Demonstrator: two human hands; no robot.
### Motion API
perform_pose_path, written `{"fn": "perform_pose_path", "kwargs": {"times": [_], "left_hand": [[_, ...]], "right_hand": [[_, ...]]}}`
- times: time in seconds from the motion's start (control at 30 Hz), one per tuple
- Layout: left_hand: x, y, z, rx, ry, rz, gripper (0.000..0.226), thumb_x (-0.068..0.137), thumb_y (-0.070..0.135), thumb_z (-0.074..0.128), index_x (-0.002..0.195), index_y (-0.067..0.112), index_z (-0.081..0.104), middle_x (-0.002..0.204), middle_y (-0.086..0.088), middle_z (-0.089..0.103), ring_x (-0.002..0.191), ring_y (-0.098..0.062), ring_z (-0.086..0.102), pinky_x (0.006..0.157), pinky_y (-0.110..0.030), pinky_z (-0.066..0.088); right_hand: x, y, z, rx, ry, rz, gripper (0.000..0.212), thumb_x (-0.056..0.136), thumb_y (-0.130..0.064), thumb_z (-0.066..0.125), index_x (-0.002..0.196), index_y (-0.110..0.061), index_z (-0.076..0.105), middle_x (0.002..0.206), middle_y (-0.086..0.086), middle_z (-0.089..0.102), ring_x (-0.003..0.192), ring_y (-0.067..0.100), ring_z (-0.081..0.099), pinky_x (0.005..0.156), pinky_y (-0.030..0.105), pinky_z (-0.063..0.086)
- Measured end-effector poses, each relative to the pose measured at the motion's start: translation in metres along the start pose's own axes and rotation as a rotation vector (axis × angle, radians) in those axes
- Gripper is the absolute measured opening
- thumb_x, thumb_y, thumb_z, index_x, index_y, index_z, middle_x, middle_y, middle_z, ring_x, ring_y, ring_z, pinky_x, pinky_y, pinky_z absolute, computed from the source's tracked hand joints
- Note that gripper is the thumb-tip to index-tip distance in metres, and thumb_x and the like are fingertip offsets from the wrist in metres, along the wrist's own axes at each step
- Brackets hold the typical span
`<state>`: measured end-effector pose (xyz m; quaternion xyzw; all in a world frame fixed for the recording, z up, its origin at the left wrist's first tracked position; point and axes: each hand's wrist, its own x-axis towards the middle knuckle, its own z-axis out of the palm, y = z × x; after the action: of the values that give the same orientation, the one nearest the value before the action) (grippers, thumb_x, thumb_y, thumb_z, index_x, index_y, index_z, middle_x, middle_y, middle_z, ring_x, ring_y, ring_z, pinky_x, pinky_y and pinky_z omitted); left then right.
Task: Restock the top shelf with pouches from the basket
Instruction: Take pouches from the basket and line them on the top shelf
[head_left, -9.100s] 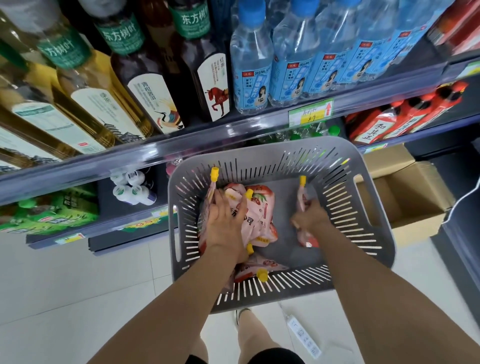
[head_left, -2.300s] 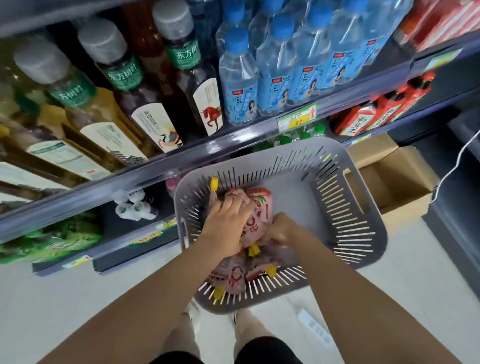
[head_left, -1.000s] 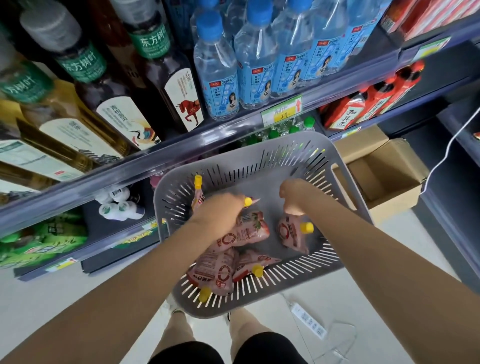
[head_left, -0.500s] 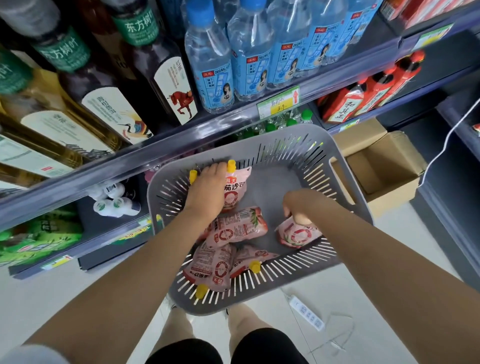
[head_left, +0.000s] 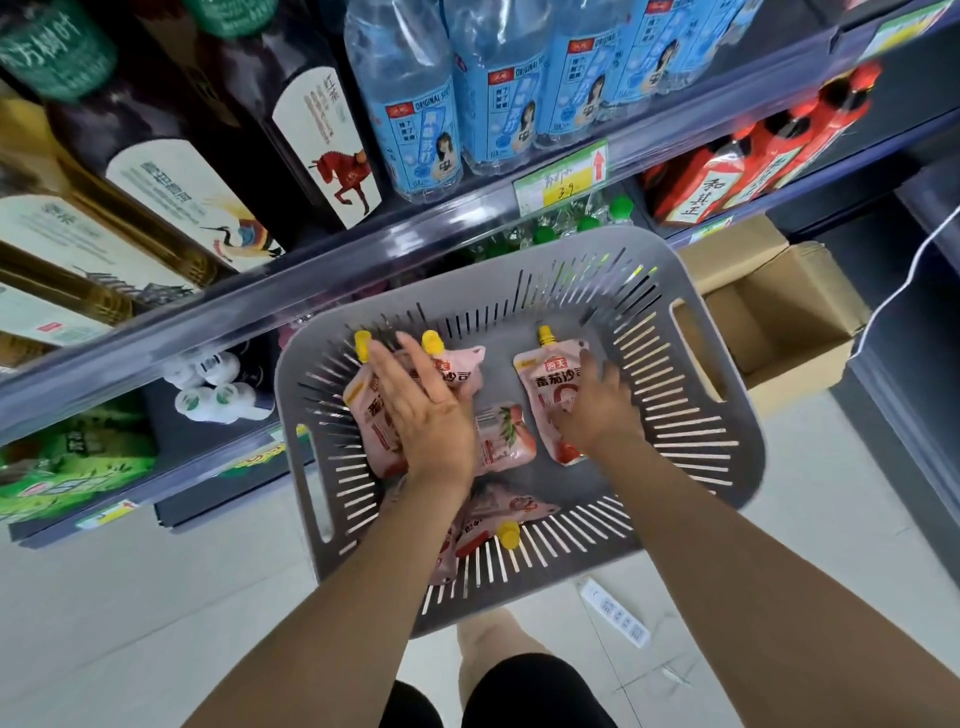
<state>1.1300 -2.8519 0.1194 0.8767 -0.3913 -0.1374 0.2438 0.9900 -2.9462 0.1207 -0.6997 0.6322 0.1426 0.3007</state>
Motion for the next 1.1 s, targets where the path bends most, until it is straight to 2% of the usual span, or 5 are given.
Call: {"fn": "perform_pose_path", "kwargs": {"times": [0.1, 0.37, 0.67, 0.8, 1.1], "left_hand": [[0.004, -0.002, 0.007, 0.011, -0.030, 0.013, 0.093, 0.096, 0.054, 0.042, 0.144, 0.018, -0.029, 0.151, -0.021, -0.029, 0.138, -0.026, -0.031, 0.113, -0.037, -0.017], [0.007, -0.015, 0.032, 0.056, -0.193, 0.034, 0.104, 0.089, 0.054, 0.054, 0.144, 0.022, -0.028, 0.152, -0.017, -0.030, 0.144, -0.041, -0.002, 0.118, -0.050, 0.011], [0.022, -0.017, 0.055, 0.093, 0.011, 0.149, 0.101, 0.080, 0.038, 0.073, 0.147, 0.037, -0.003, 0.150, -0.014, -0.013, 0.140, -0.052, 0.000, 0.113, -0.062, 0.016], [0.025, -0.006, 0.069, 0.147, 0.039, 0.084, 0.111, 0.076, 0.046, 0.074, 0.148, 0.039, -0.010, 0.151, -0.016, -0.010, 0.138, -0.055, 0.002, 0.107, -0.066, 0.021], [0.030, -0.006, 0.080, 0.292, 0.114, 0.106, 0.115, 0.076, 0.021, 0.077, 0.150, 0.035, -0.009, 0.149, -0.023, 0.002, 0.136, -0.050, 0.010, 0.104, -0.065, 0.027]], "right_hand": [[0.009, 0.005, 0.003, 0.126, -0.096, 0.089, 0.095, 0.081, -0.039, 0.070, 0.151, -0.022, 0.008, 0.147, 0.017, 0.028, 0.135, 0.038, 0.032, 0.107, 0.050, 0.035], [0.017, -0.011, 0.020, -0.069, -0.158, 0.126, 0.121, 0.069, -0.058, 0.074, 0.149, -0.033, -0.013, 0.157, 0.012, -0.004, 0.142, 0.039, 0.014, 0.102, 0.060, 0.038], [0.023, -0.014, 0.020, -0.090, -0.148, 0.186, 0.123, 0.067, -0.056, 0.076, 0.148, -0.035, -0.014, 0.154, 0.015, 0.006, 0.139, 0.041, 0.020, 0.096, 0.064, 0.040], [0.025, -0.012, 0.019, 0.026, -0.170, 0.230, 0.121, 0.068, -0.051, 0.077, 0.149, -0.033, -0.011, 0.155, 0.014, 0.006, 0.141, 0.042, 0.015, 0.101, 0.061, 0.037], [0.024, -0.010, 0.025, 0.088, -0.156, 0.240, 0.118, 0.068, -0.050, 0.078, 0.149, -0.033, -0.007, 0.155, 0.013, 0.007, 0.140, 0.042, 0.017, 0.101, 0.058, 0.036]]}}
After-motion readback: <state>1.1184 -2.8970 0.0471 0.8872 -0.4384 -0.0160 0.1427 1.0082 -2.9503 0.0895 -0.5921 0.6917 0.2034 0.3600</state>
